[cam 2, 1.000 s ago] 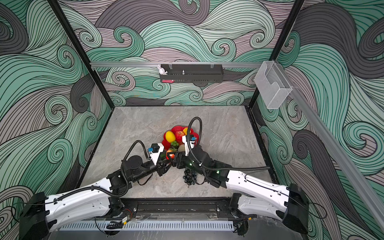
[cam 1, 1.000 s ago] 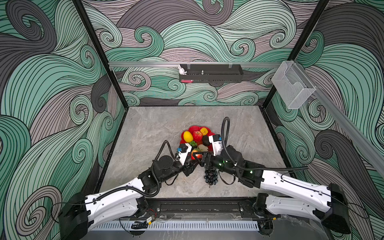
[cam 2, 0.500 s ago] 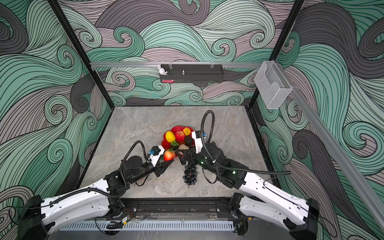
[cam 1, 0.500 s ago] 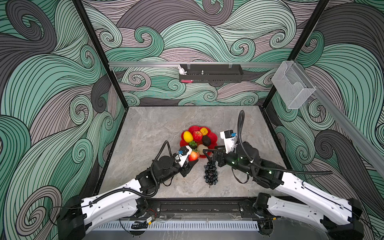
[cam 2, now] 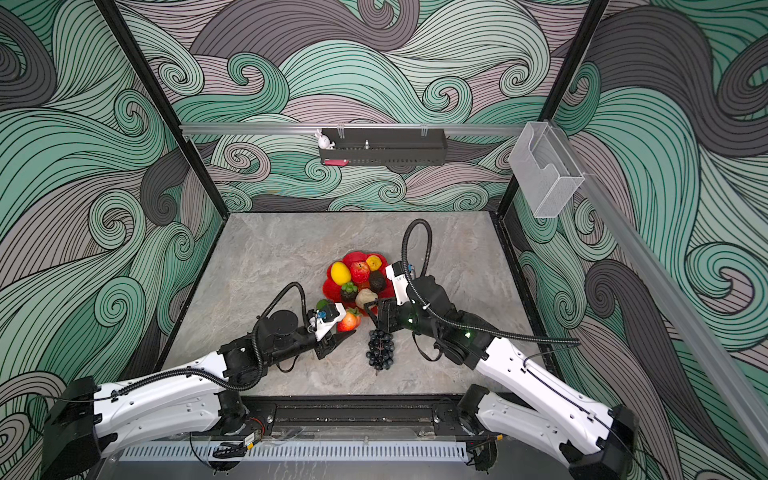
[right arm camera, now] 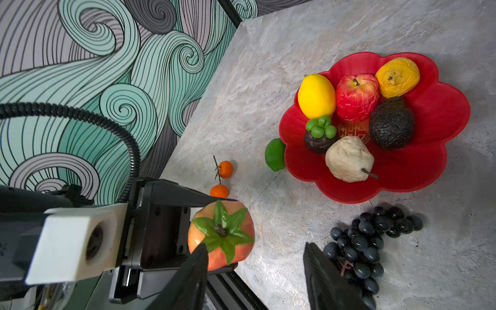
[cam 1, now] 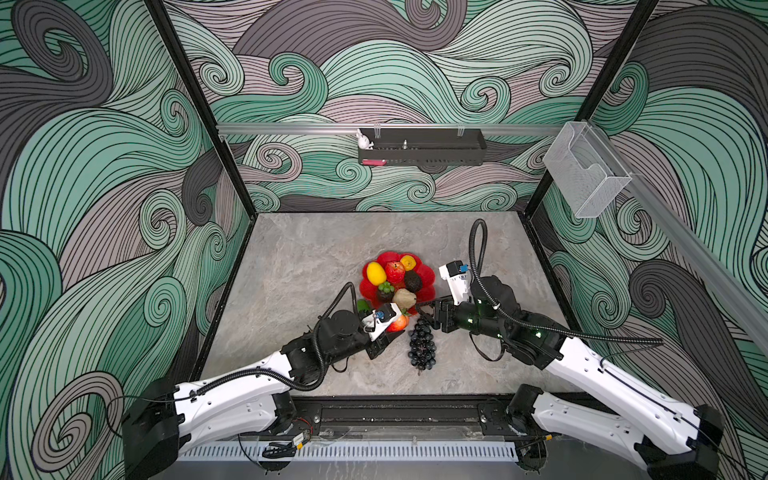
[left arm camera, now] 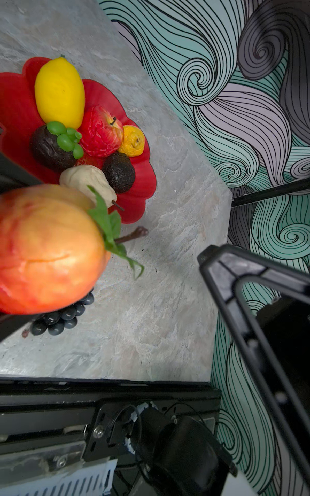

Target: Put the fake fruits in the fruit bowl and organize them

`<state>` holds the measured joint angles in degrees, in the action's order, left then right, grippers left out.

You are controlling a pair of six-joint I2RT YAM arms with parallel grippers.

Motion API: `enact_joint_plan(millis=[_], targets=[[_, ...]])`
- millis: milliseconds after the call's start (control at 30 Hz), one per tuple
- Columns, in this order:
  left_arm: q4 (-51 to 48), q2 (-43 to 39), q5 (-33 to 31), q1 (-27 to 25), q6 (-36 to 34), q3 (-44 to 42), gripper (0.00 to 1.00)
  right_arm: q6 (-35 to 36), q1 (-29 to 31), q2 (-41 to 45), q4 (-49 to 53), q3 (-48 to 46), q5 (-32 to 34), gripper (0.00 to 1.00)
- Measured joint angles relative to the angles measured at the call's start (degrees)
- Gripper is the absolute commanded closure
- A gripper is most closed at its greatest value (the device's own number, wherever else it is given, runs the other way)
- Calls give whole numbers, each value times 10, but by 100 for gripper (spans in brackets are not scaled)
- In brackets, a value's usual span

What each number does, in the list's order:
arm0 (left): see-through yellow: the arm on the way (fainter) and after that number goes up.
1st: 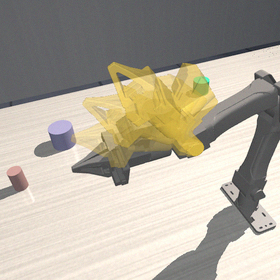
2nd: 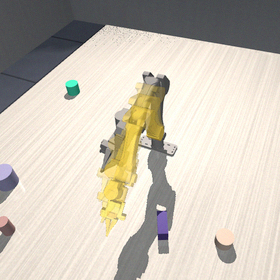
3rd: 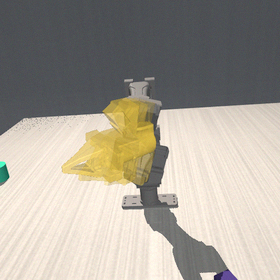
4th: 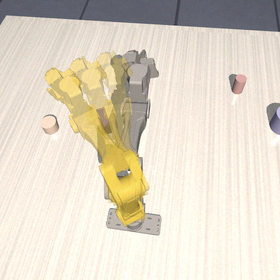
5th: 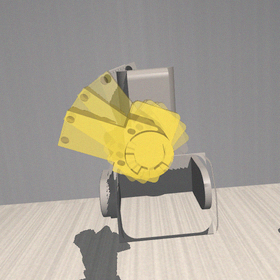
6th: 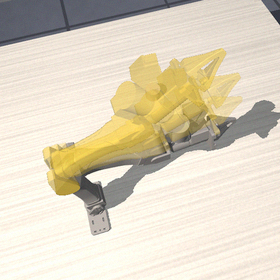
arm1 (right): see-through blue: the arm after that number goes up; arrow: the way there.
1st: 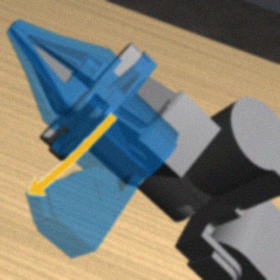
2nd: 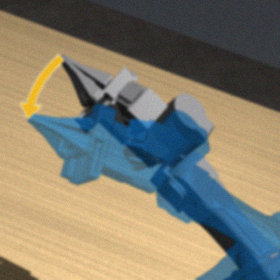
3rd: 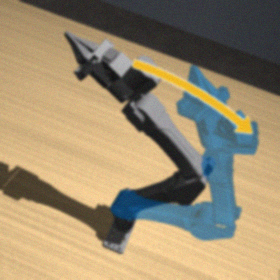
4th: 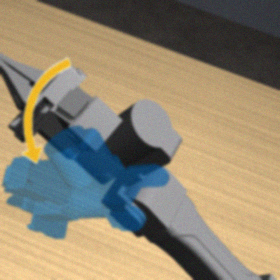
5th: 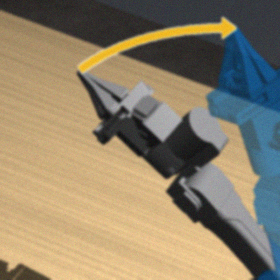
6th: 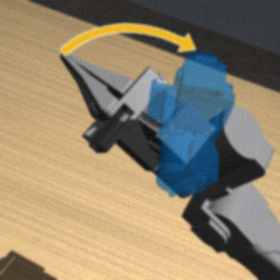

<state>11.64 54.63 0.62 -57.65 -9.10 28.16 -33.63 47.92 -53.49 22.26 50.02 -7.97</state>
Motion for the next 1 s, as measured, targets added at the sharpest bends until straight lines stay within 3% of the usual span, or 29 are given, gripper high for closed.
enact_joint_plan(millis=[267,1000], targets=[[-5,30,-5,-23,-36,2,60,-7,0,-21,15,5,-26,61],[-5,45,-25,-33,-50,9,60,-13,21,-56,24,4,-34,71]])
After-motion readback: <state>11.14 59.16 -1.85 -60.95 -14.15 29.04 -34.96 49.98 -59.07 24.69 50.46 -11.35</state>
